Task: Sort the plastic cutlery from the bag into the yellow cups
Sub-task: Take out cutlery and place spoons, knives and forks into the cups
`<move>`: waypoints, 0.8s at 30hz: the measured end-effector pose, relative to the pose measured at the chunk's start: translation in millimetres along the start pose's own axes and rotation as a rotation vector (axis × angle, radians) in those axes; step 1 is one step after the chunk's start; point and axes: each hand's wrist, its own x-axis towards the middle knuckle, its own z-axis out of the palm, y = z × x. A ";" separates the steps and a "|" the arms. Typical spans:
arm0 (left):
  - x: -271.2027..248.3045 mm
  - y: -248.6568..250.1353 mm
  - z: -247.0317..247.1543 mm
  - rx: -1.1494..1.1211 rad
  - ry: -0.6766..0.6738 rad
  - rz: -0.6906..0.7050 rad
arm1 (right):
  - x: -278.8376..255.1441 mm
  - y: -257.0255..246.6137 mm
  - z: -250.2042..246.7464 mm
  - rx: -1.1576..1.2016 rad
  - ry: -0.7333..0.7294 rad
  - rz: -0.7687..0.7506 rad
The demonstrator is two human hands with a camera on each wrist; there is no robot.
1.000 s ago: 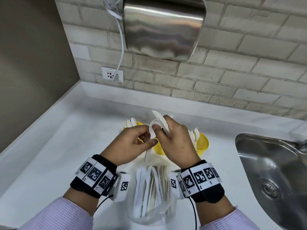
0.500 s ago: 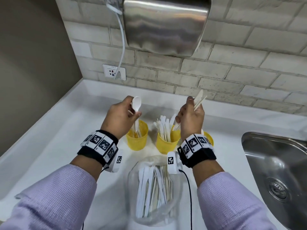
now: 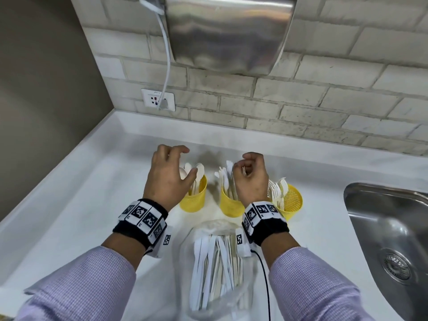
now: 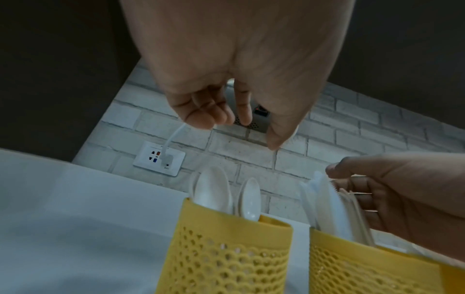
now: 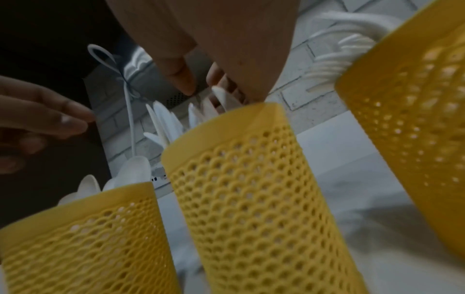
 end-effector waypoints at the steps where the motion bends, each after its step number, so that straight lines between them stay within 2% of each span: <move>1: -1.3 2.2 -0.9 -0.007 0.008 -0.004 | -1.0 -3.9 -2.1 0.017 -0.009 -0.025; 4: -9.3 5.7 -3.5 -0.029 -0.010 0.014 | -4.4 -11.7 -10.7 -0.069 0.012 -0.167; 8: -24.9 0.0 -1.6 -0.010 -0.144 -0.008 | -20.7 -21.8 -28.0 -0.208 0.038 -0.357; 11: -34.4 -8.7 4.5 0.010 -0.204 -0.026 | -35.8 -12.7 -38.4 -0.417 -0.139 -0.292; 14: -40.4 -13.1 12.0 0.017 -0.205 -0.006 | -48.2 7.9 -38.3 -0.704 -0.333 -0.208; 19: -43.1 -6.4 16.8 -0.012 -0.235 0.025 | -51.4 18.5 -27.4 -0.723 -0.328 -0.258; 24: -45.1 10.0 2.0 -0.054 -0.234 -0.009 | -55.5 10.6 -29.6 -0.646 -0.301 -0.275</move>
